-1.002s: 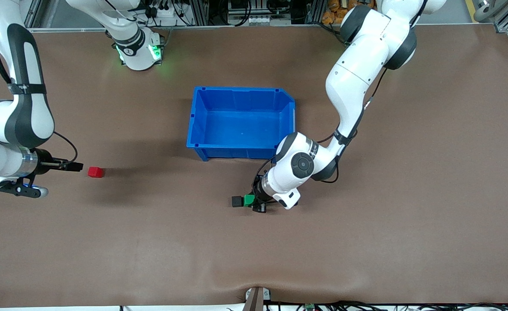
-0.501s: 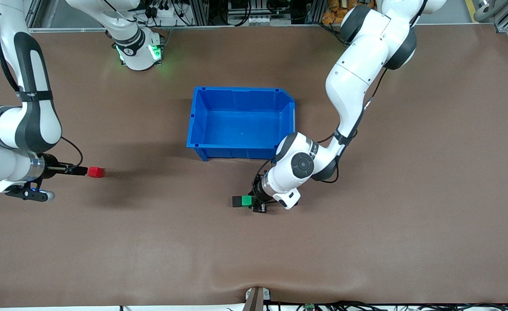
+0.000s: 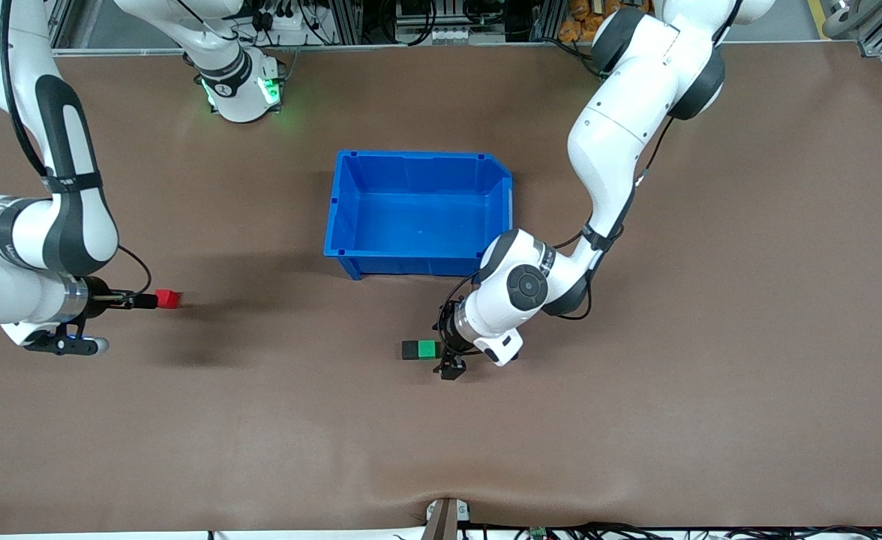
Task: Attach green and red cubes to black cube
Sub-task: 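Press the green cube onto the black cube while the right gripper reaches the red cube, then open and raise the left gripper while the right gripper grasps the red cube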
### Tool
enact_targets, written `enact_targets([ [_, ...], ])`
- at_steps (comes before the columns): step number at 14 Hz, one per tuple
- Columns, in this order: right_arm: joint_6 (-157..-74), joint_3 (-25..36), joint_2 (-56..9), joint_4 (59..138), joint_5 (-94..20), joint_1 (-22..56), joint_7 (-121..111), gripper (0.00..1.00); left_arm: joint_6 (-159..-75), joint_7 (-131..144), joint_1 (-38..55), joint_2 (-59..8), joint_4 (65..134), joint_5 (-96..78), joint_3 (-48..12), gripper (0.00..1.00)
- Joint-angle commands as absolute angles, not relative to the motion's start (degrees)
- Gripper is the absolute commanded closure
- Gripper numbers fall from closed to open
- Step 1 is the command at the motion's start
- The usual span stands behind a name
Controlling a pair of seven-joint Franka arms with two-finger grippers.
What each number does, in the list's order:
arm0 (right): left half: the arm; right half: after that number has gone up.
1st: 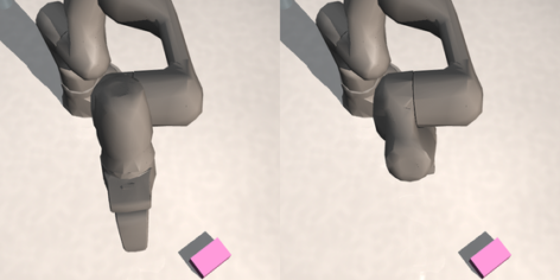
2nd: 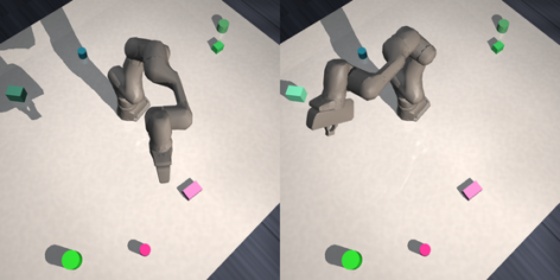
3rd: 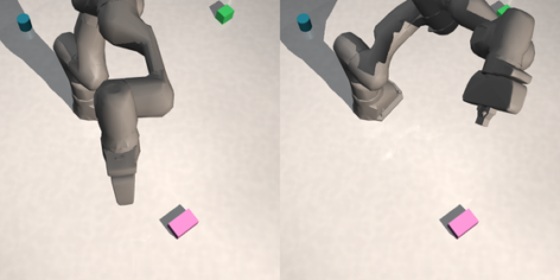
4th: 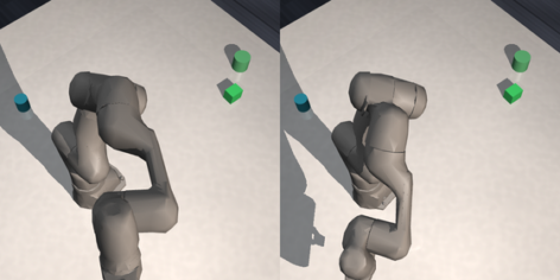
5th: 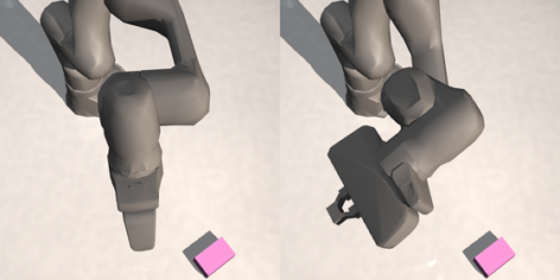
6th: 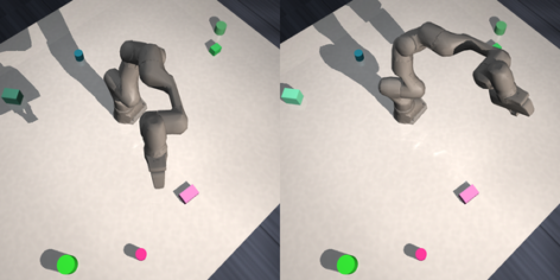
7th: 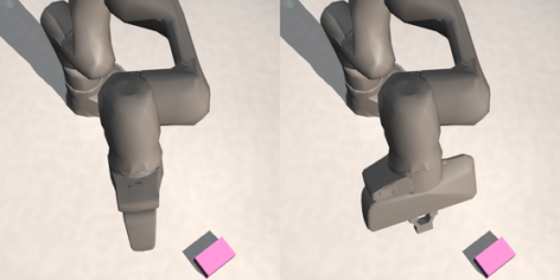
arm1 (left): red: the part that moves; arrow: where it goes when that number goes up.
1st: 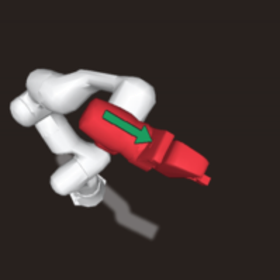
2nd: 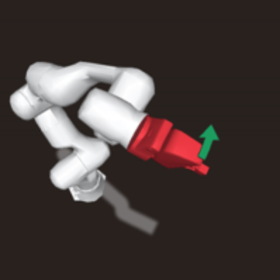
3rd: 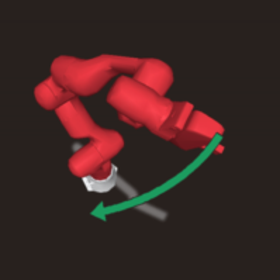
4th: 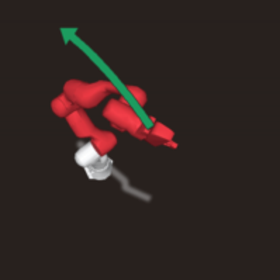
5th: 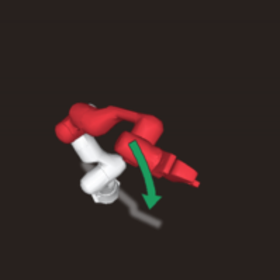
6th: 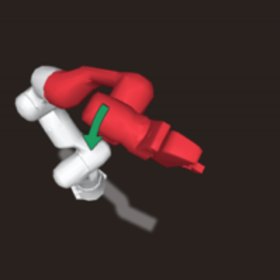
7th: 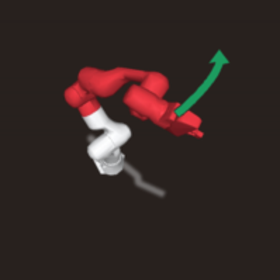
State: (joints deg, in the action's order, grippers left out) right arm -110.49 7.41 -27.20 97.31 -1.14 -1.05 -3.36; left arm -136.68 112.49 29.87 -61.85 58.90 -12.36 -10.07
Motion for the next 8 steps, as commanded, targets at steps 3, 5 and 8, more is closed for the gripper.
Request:
enact_targets([
  [3, -110.83, 6.86, -28.91, 97.12, -2.11, -2.81, -4.40, 0.00, -126.84, 104.44, 26.55, -53.98, 59.59, -8.17, -9.67, 0.00],
  [5, -110.92, 6.94, -30.75, 97.21, -2.11, -3.08, -3.69, 0.00, -122.54, 99.95, 26.11, -51.34, 59.68, -8.00, -9.49, 0.00],
  [8, -111.36, 6.94, -33.48, 97.21, -2.02, -3.86, -3.60, 0.00, -117.61, 95.28, 24.17, -48.08, 60.29, -8.00, -9.41, 0.00],
])
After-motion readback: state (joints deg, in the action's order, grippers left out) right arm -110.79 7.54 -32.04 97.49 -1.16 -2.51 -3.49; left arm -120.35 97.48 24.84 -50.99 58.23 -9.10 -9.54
